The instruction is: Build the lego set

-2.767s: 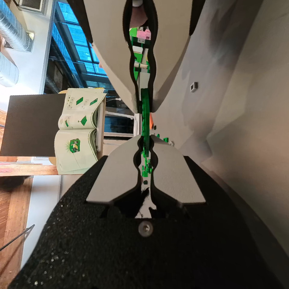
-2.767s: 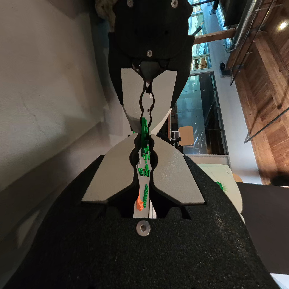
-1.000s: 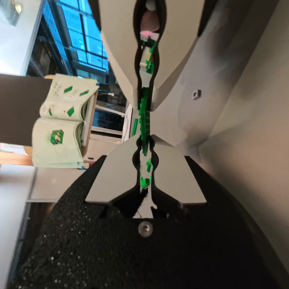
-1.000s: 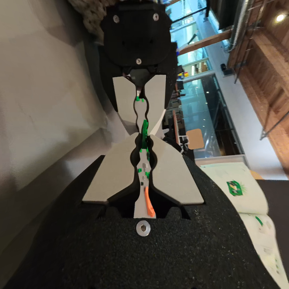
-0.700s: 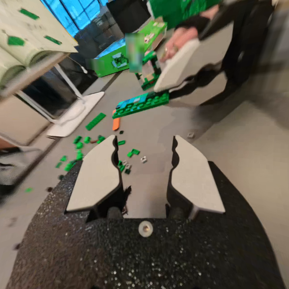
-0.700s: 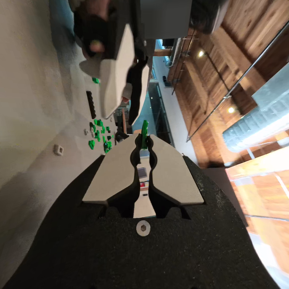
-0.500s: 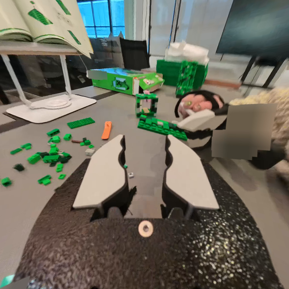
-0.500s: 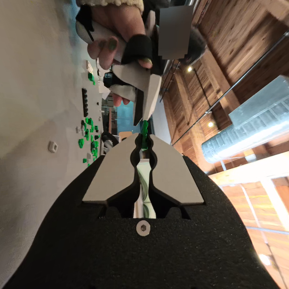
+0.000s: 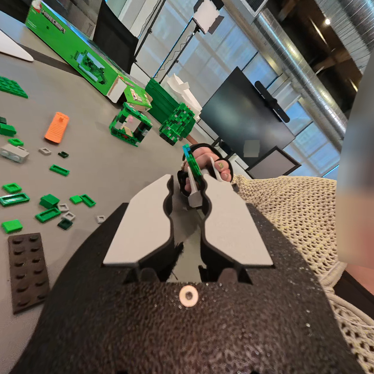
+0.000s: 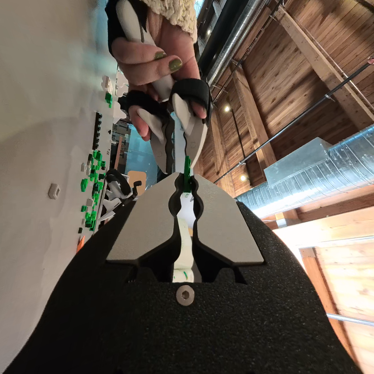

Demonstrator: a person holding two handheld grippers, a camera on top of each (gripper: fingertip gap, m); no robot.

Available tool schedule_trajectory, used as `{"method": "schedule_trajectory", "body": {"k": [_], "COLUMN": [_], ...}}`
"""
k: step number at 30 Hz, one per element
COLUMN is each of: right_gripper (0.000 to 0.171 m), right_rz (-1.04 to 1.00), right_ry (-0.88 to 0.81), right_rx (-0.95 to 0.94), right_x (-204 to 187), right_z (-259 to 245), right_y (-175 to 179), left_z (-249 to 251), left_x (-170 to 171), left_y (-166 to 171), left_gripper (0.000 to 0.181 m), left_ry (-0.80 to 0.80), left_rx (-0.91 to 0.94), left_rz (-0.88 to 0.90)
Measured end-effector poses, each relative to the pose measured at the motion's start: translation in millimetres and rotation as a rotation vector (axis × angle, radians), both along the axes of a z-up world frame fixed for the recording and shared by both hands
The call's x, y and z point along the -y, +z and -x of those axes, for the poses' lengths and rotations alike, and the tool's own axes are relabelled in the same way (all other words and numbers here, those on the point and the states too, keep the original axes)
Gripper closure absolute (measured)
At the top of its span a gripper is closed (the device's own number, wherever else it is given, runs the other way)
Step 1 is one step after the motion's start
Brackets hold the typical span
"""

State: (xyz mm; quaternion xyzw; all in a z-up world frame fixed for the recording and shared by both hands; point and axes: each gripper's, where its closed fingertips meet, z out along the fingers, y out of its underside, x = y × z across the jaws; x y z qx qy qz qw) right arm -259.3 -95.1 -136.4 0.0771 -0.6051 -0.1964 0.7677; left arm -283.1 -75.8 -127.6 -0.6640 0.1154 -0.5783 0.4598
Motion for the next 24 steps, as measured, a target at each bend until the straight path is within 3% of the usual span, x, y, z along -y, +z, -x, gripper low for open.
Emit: {"method": "schedule_trajectory", "body": {"k": [5,12,15,18,24], "right_gripper": [0.165,0.165,0.164,0.137,0.135], "right_rz": [0.016,-0.002,0.030,0.194,0.644], "right_ry": [0.000,0.006,-0.002,-0.015,-0.063], "right_rx": [0.009,0.032,0.030,0.032,-0.005], "right_x": [-2,3,-2,-16,-65], "right_z": [1,4,4,3,-1], "right_y": [-2,-7,-6,-7,-9], "left_z": [-8,-7,-4,5,37], "left_x": [5,3,0,-7,-18], "left_y": [-5,-4,-6,-9,1], "left_gripper": [0.145,0.158,0.173,0.176,0.177], "left_ry": [-0.059,-0.037,-0.013,0.043,0.171], "left_rx": [-0.014,-0.004,-0.013,-0.042,0.000], "left_rz": [0.019,0.008,0.013,0.014,-0.013]}}
